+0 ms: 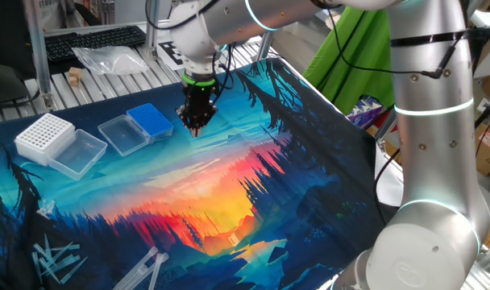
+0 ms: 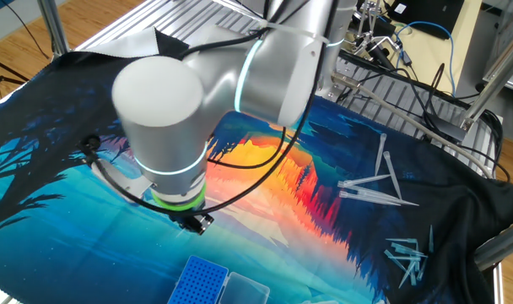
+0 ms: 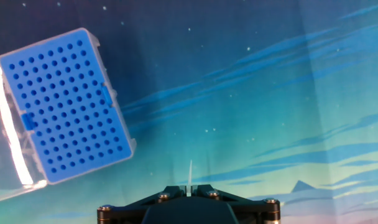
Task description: Insert a small pipette tip into the holder for small pipette tips
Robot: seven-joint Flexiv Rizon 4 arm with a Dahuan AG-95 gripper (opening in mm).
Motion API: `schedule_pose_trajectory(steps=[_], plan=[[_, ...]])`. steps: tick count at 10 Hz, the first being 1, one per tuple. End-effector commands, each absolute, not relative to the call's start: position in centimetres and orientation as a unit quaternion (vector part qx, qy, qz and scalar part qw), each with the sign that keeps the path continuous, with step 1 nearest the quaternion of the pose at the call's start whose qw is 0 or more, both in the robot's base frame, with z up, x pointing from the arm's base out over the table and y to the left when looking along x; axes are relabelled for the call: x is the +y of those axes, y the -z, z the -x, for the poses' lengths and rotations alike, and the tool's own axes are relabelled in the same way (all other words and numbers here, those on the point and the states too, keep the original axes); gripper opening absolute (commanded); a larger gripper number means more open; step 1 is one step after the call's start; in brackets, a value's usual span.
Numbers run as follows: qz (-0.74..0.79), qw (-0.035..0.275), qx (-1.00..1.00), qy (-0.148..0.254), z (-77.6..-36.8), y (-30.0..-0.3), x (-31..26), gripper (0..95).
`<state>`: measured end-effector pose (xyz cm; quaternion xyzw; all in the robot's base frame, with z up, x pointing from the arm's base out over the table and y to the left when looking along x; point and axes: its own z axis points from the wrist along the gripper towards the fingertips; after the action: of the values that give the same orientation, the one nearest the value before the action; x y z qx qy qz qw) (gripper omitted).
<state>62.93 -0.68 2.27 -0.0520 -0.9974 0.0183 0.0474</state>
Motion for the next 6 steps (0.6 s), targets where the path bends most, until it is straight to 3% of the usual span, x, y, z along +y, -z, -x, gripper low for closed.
schedule_pose_trajectory(steps=[1,6], plan=[[0.052,0.046,-0.997,-0.018,-62.8,-2.4,-0.9,0.0],[0.050,0.044,-0.998,-0.017,-61.4,-1.8,-1.3,0.0]])
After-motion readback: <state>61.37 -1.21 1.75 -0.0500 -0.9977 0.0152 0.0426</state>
